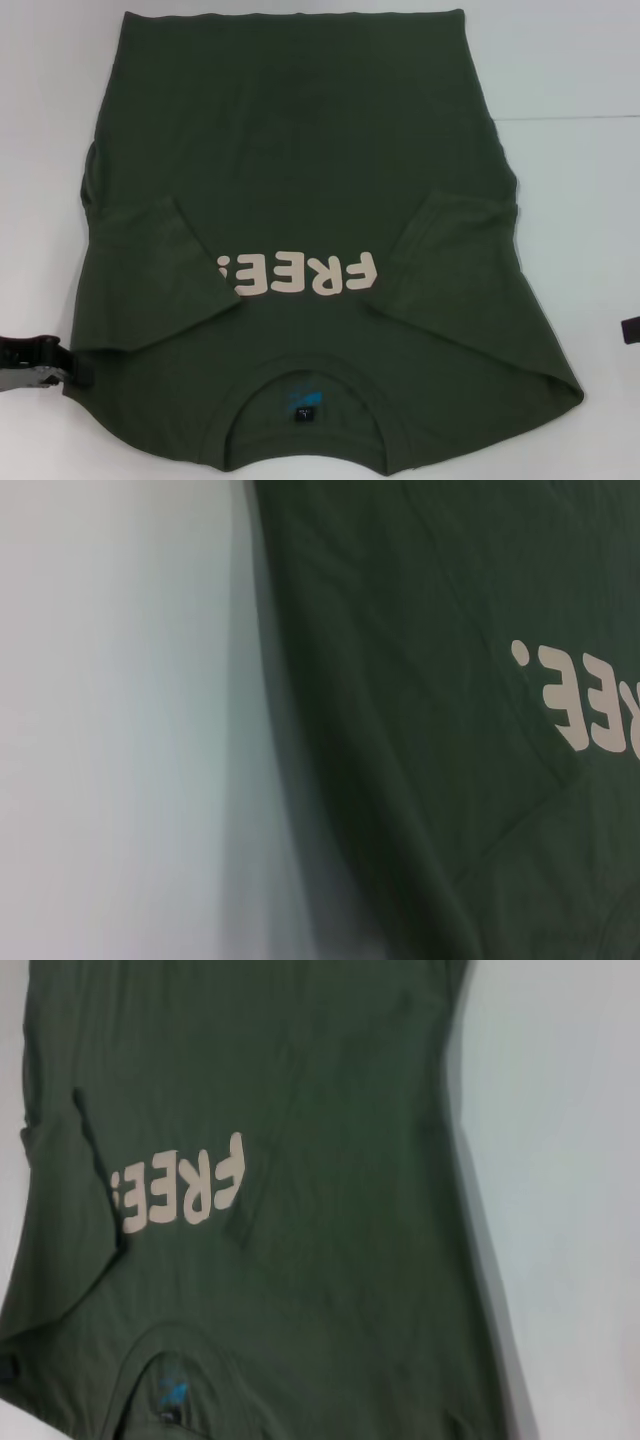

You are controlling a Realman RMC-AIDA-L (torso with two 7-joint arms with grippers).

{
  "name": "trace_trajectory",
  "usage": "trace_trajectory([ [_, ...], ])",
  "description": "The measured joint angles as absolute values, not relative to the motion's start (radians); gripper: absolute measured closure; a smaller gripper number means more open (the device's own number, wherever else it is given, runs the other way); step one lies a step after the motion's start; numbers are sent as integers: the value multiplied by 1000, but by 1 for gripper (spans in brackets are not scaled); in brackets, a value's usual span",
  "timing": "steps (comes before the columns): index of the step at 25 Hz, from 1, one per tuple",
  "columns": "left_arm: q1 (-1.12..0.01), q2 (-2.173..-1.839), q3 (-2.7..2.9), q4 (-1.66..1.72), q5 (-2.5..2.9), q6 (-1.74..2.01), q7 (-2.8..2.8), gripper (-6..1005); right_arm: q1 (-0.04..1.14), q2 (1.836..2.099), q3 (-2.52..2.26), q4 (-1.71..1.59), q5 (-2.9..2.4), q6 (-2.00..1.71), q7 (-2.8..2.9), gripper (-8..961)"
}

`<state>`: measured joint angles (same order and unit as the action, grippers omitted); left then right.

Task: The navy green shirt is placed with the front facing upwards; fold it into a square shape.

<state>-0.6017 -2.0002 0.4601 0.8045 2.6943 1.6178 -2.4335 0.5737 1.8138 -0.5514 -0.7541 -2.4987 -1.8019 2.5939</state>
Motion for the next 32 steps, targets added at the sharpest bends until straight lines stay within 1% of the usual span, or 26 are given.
trace_trajectory([
  [9, -595, -1999, 454, 806, 2690, 1627, -2420, 961, 627, 1836, -611, -679, -2560, -1713, 2606, 213],
  [17, -594, -2000, 452, 805, 2689, 1628, -2420, 961, 632, 1873, -635, -674, -2562, -1676, 2595, 213],
  [22, -596, -2000, 452, 804, 2689, 1628, -2420, 961, 632, 1890, -646, -673, -2563, -1670, 2586, 213],
  [26, -596, -2000, 452, 804, 2689, 1628, -2419, 960, 631, 1895, -660, -672, -2563, -1667, 2585, 213],
  [32, -595, -2002, 453, 804, 2689, 1628, -2419, 960, 630, 1894, -673, -672, -2563, -1660, 2583, 212],
])
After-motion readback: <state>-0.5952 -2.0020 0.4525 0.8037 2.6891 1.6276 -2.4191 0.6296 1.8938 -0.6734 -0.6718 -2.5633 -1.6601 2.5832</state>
